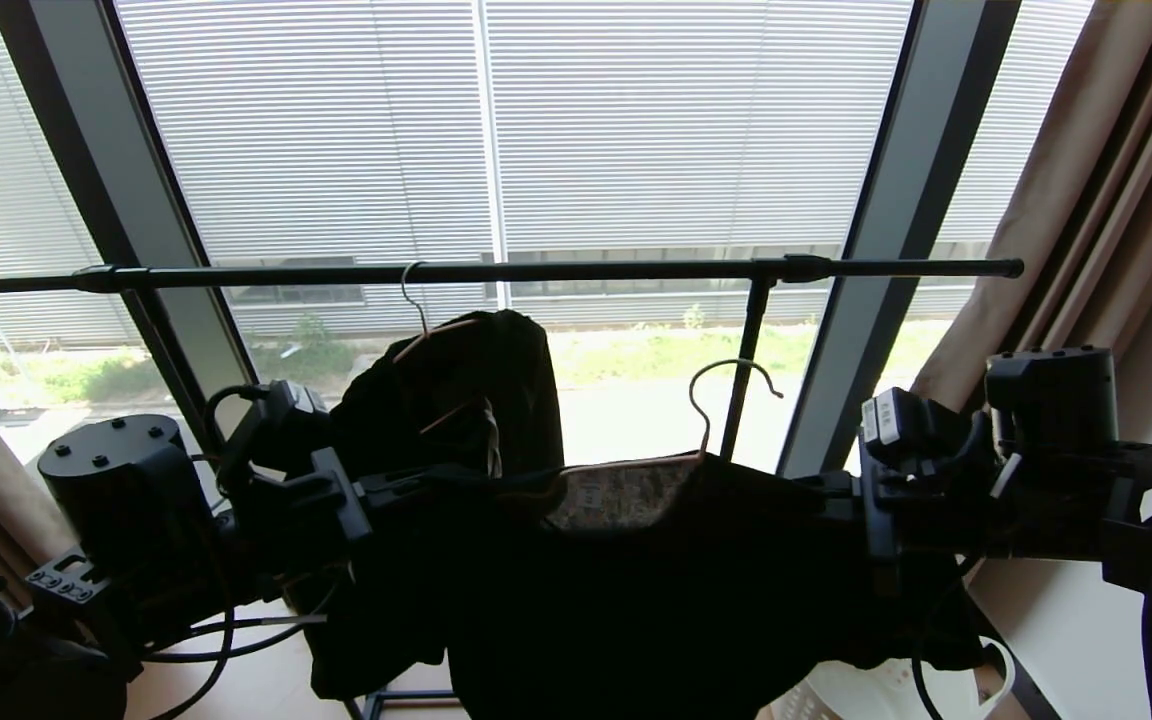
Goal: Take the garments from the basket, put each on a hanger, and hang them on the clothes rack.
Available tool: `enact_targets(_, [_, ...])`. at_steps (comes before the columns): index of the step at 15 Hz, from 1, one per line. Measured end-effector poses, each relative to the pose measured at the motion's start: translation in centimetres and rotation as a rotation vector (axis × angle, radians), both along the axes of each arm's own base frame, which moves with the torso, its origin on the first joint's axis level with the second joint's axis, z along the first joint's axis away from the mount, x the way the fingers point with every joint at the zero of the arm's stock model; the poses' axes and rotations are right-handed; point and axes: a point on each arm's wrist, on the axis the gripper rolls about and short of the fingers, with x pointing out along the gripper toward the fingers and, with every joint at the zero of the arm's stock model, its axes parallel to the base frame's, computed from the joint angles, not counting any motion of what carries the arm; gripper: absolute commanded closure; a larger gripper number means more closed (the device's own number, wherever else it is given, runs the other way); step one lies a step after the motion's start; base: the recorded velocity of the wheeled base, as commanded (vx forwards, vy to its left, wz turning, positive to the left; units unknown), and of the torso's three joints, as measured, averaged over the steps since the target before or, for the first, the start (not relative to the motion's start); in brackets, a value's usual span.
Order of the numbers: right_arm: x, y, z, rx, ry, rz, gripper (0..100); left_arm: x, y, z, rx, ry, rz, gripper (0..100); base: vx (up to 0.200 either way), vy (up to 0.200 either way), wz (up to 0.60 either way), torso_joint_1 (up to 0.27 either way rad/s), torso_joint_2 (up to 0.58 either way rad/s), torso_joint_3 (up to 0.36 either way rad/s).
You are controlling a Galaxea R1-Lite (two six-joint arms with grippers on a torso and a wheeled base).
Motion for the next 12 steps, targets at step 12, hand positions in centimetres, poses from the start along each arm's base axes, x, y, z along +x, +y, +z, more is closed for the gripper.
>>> enact_targets(12, [-0.4, 2.1, -2.1, 0.010, 0.104, 0.106, 100, -1.3, -1.7, 0.1, 0.012, -0.005, -0.005, 100, 0.000, 0.000, 0.00, 0.000, 0.00, 0.000])
